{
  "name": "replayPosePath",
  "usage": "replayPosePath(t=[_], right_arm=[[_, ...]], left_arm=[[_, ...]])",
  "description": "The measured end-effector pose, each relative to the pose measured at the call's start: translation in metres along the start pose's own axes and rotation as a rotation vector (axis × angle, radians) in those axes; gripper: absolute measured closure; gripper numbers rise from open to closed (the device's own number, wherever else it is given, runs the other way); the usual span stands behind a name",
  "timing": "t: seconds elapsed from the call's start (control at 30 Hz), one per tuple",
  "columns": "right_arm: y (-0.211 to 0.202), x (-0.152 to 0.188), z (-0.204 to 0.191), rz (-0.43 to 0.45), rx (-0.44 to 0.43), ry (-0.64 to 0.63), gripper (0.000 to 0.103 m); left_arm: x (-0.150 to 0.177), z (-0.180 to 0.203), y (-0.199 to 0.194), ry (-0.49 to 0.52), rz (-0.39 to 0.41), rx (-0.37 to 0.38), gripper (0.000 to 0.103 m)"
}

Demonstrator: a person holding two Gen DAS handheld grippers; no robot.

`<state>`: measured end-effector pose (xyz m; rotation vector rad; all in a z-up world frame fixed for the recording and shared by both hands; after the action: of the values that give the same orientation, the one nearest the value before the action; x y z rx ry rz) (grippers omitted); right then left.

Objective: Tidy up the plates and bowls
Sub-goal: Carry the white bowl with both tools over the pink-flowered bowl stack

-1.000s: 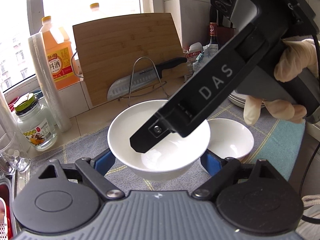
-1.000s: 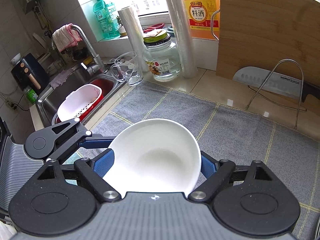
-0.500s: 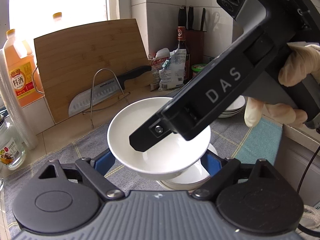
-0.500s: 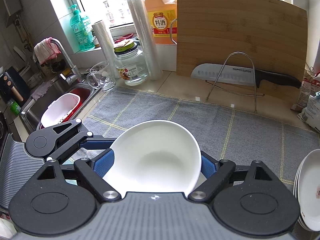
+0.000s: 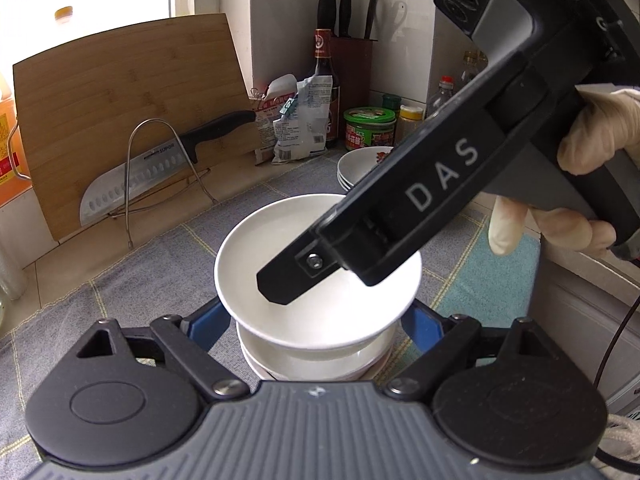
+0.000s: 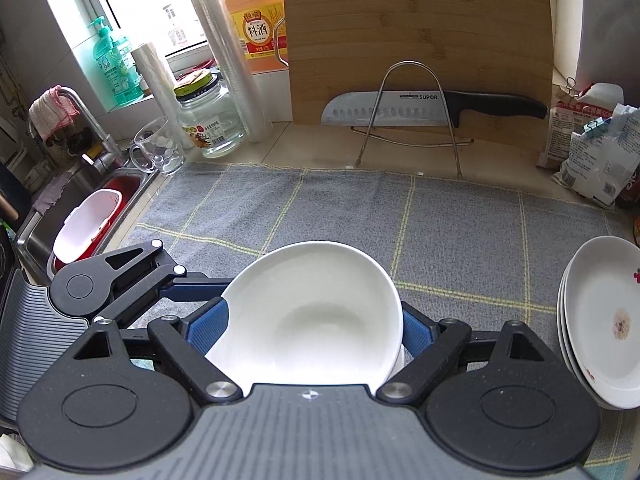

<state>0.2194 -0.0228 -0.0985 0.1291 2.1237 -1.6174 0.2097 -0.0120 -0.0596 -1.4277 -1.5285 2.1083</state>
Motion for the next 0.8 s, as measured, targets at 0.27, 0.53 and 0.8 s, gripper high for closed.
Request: replayPosePath(t=[0.27,0.53,0.8], right_arm=[[0.012,0.003,0.006,-0.023,-0.011,0.018,0.011],[0.021,0.006,0.009,-0.038,-0.007,0.024,0.011],[0.028,0.007,0.009,-0.050,0.015,0.019,0.011]], left_arm=[[0.001,0.002,0.002,-0.004,-0.025,0.004,0.012],[-0.001,0.003,0.005,-0.002,-0.039,0.004,0.012],[-0.001,0.005,0.010,0.022,-0.042,-0.006,0.012]])
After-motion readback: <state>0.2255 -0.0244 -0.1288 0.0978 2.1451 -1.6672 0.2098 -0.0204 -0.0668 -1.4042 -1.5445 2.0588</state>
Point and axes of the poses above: each gripper's, at about its wrist camera, not at the fingertips, and y roughly the way its jaws point, z to its right, x to its underside, the point moved 9 cm from there along y, roughly the way its jaws point, and after that the axes turned 14 degrees about -z, right-handed, at the moved point
